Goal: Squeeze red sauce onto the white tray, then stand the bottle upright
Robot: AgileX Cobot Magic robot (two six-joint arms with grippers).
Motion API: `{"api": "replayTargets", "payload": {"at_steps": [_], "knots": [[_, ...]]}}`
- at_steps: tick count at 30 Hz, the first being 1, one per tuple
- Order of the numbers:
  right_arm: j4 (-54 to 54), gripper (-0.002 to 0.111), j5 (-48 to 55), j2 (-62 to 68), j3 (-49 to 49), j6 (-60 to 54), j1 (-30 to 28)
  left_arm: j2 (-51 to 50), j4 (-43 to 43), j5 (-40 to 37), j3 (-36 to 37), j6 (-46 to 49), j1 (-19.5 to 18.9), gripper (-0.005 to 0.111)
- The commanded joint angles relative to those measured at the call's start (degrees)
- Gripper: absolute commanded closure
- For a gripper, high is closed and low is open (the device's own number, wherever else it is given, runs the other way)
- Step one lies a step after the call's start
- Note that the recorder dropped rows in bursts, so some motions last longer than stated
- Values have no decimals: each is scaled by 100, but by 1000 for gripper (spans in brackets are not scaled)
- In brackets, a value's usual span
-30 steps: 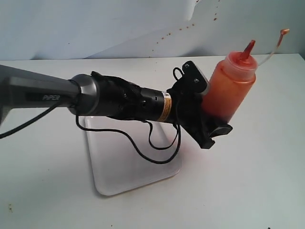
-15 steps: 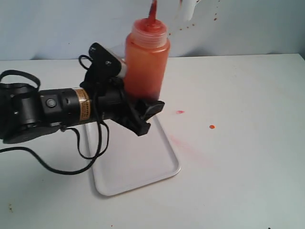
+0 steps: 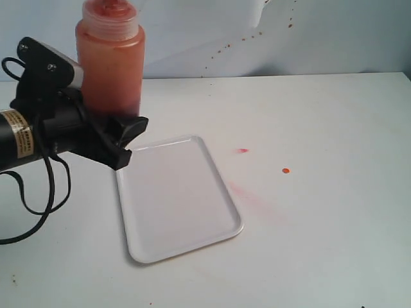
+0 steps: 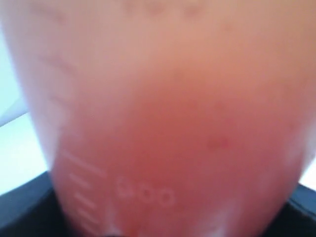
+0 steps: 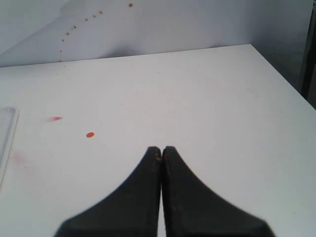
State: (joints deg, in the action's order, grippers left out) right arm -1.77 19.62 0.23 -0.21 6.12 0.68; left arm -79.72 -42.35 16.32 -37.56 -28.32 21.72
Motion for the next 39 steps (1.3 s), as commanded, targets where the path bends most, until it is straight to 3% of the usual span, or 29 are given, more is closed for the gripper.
{"api": "replayTargets", "payload": {"at_steps": [1, 9, 21, 29, 39], "knots": [[31, 108, -26, -23, 21, -8, -8, 378, 108, -657, 2, 202, -17, 107], [31, 108, -26, -23, 21, -8, -8, 509, -319, -1266, 2, 276, -17, 107], [31, 108, -26, -23, 21, -8, -8, 509, -410, -1383, 2, 332, -17, 107], [31, 108, -26, -23, 21, -8, -8, 466, -1376, -1344, 256, 332, -17, 107], [31, 108, -26, -23, 21, -8, -8, 428, -1389, -1388, 285, 306, -17, 107]]}}
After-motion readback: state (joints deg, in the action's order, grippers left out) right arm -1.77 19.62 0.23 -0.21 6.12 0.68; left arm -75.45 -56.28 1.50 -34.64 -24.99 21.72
